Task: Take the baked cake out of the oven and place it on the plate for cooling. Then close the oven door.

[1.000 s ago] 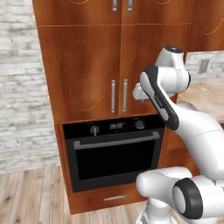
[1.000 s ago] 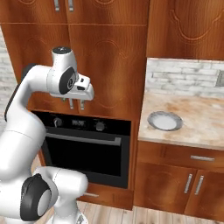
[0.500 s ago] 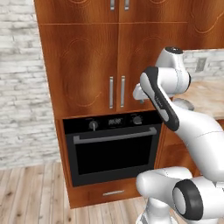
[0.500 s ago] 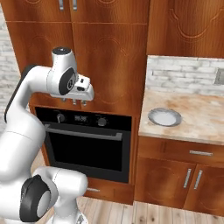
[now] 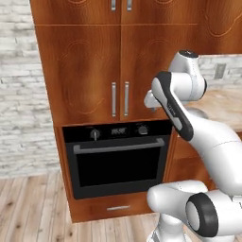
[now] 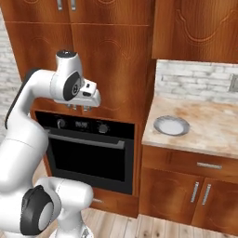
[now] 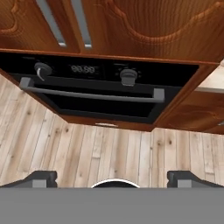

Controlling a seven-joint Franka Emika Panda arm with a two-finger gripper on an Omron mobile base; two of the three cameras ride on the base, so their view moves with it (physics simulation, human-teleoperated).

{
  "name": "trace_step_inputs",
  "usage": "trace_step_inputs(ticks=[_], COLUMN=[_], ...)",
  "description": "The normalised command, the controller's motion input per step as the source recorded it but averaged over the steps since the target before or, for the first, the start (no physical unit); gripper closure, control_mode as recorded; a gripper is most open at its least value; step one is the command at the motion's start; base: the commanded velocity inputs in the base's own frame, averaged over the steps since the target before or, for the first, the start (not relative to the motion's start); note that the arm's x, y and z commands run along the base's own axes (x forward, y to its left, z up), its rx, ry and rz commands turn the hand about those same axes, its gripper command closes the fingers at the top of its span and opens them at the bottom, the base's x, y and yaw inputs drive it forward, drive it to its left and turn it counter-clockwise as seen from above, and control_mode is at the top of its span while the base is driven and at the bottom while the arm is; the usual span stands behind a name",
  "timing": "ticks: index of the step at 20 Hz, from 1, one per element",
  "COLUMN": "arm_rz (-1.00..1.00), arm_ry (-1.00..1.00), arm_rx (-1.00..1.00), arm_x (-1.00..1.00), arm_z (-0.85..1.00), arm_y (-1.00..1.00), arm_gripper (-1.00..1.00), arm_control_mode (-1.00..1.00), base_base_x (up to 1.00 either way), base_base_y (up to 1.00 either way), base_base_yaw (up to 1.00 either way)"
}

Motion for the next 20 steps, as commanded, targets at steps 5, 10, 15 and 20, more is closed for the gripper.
trace_step_inputs(ticks=[5, 10, 15, 20], arm_rz=[0.0, 0.0, 0.0, 0.0], arm_ry=[0.0, 0.0, 0.0, 0.0], arm_rx=[0.0, 0.0, 0.0, 0.0], arm_x=[0.0, 0.0, 0.0, 0.0], arm_z=[0.0, 0.0, 0.0, 0.0], arm_y=[0.0, 0.0, 0.0, 0.0], arm_gripper=[-1.0, -1.0, -1.0, -1.0], arm_control_mode=[1.0, 1.0, 1.0, 1.0], base_base_x=[-0.29, -0.29, -0.38, -0.28], base_base_y=[-0.51, -0.49, -0.38, -0.44], base_base_yaw=[0.22, 0.28, 0.33, 0.33])
